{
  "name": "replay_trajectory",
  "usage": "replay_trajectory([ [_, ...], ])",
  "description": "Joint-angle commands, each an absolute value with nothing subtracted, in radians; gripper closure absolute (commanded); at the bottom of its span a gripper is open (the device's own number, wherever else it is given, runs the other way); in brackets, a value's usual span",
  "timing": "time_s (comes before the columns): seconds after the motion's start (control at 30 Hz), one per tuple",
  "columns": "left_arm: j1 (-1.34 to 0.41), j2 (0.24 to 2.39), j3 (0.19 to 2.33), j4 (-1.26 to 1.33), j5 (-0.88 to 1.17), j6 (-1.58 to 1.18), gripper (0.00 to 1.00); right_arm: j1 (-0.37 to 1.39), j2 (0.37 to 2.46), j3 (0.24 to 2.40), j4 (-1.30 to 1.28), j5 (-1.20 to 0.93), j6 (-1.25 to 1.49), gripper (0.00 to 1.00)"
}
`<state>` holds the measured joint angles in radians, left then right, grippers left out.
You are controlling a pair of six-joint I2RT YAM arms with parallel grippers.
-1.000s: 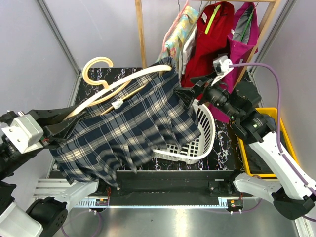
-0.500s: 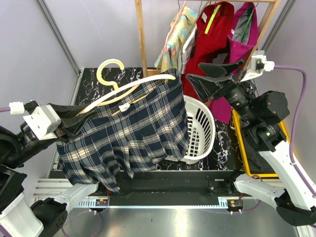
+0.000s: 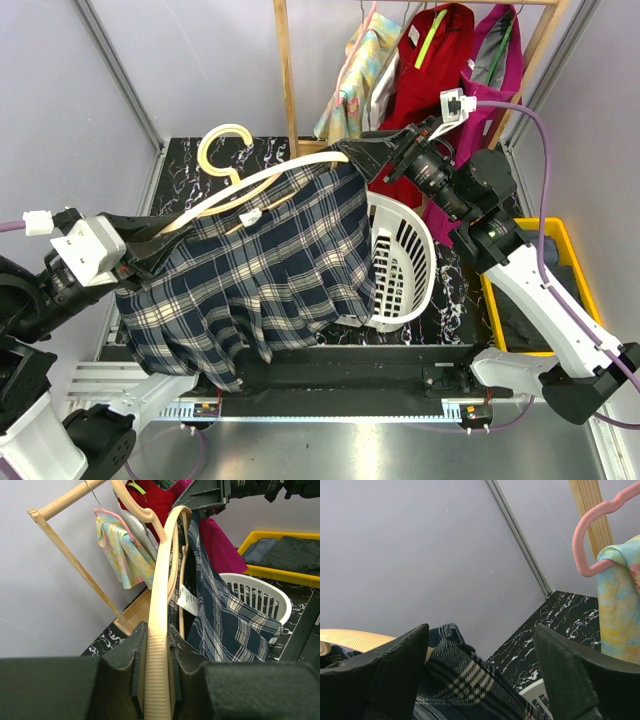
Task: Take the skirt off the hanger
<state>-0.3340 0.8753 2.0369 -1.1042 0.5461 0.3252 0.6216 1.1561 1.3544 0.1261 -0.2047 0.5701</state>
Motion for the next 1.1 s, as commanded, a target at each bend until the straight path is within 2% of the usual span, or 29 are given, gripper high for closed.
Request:
replay_trajectory([
  [0.0, -0.334, 0.853, 2.028, -0.908, 0.561, 0.331, 1.00, 0.629, 1.157, 1.414, 0.155, -0.242, 0.606, 0.20],
  [0.07, -0.334, 0.847, 2.016, -0.894, 0.555, 0.334, 1.00, 0.629, 1.164, 1.419, 0.146, -0.247, 0.612, 0.31],
  [0.1, -0.334, 0.845, 2.010, -0.891, 0.555, 0.336, 1.00, 0.629, 1.167, 1.420, 0.143, -0.248, 0.618, 0.45],
  [0.17, -0.334, 0.844, 2.005, -0.882, 0.549, 0.339, 1.00, 0.629, 1.173, 1.427, 0.133, -0.244, 0.624, 0.58],
  [0.3, -0.334, 0.839, 1.990, -0.873, 0.542, 0.345, 1.00, 0.627, 1.186, 1.443, 0.109, -0.236, 0.635, 0.93],
  [0.37, -0.336, 0.835, 1.982, -0.864, 0.534, 0.347, 1.00, 0.627, 1.190, 1.456, 0.089, -0.229, 0.634, 1.00],
  [0.6, -0.334, 0.815, 1.898, -0.839, 0.541, 0.362, 1.00, 0.627, 1.235, 1.526, 0.074, -0.221, 0.615, 1.00],
  [0.87, -0.334, 0.845, 1.701, -0.664, 0.678, 0.249, 1.00, 0.629, 1.416, 1.793, 0.074, -0.331, 0.646, 1.00],
  [1.07, -0.336, 0.946, 1.678, -0.566, 0.612, 0.259, 1.00, 0.627, 1.430, 1.824, 0.072, -0.356, 0.653, 1.00],
])
